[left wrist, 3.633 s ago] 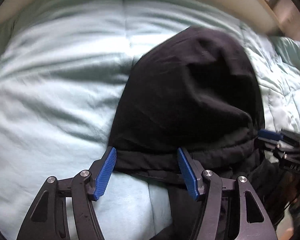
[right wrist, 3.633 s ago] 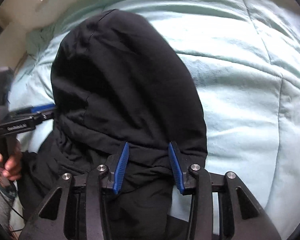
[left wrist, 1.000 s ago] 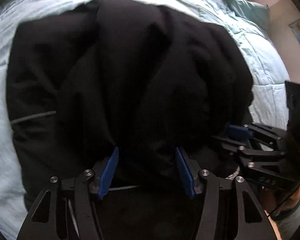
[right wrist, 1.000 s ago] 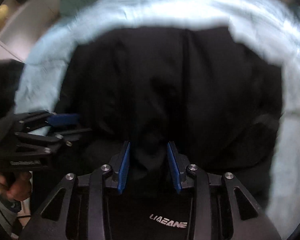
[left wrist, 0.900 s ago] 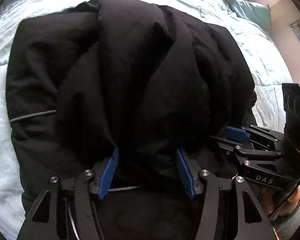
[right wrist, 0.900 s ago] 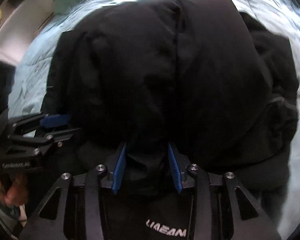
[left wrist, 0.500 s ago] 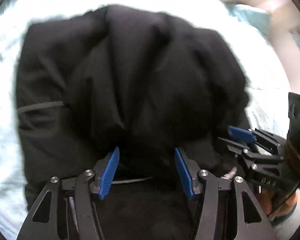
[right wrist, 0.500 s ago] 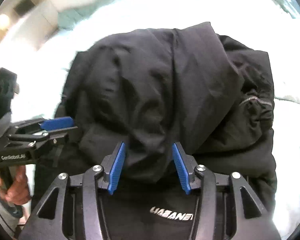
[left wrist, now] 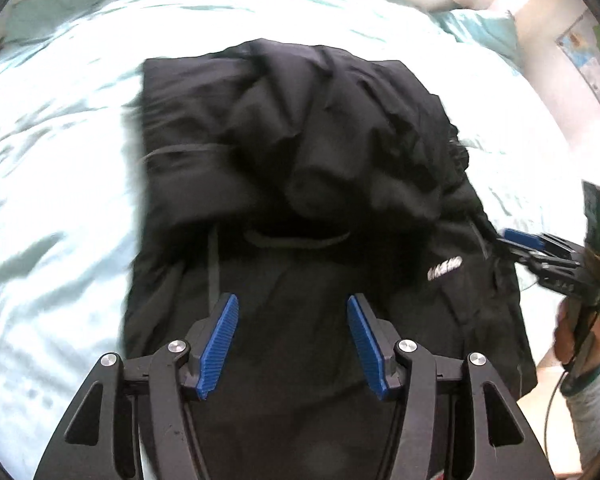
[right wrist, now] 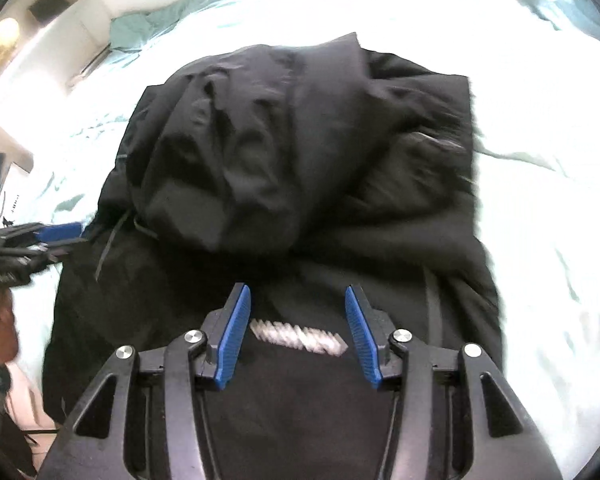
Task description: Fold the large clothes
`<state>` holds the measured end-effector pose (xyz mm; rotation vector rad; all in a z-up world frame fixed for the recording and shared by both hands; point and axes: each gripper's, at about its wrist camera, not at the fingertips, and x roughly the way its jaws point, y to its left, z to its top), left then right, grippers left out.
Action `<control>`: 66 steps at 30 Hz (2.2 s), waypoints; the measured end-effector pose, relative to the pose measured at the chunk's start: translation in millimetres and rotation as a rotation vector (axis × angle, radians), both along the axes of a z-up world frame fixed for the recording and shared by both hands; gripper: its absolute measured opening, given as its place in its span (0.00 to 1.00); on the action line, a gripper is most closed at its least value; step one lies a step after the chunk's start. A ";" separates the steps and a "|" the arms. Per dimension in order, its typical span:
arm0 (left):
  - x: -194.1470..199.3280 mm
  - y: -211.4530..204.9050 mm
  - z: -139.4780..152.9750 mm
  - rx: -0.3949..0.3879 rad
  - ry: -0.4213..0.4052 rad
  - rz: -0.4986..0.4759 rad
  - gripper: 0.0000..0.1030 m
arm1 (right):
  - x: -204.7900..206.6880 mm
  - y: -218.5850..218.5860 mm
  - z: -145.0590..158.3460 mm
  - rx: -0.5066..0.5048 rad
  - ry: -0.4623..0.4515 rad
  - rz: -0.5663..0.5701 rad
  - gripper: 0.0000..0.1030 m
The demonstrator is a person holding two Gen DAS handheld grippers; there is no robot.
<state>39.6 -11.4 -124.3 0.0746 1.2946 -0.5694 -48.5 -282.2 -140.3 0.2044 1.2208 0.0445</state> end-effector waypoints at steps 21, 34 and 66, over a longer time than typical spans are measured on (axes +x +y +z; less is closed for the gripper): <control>-93.8 148.1 -28.2 0.045 0.278 0.264 0.57 | -164.0 -89.3 -7.1 0.056 0.218 -0.271 0.52; -147.5 185.7 -76.9 0.035 0.427 0.336 0.58 | -208.5 -90.5 -29.2 0.059 0.324 -0.308 0.57; -167.1 153.7 -68.6 -0.019 0.406 0.190 0.38 | -249.2 -74.4 -35.9 0.159 0.323 -0.213 0.40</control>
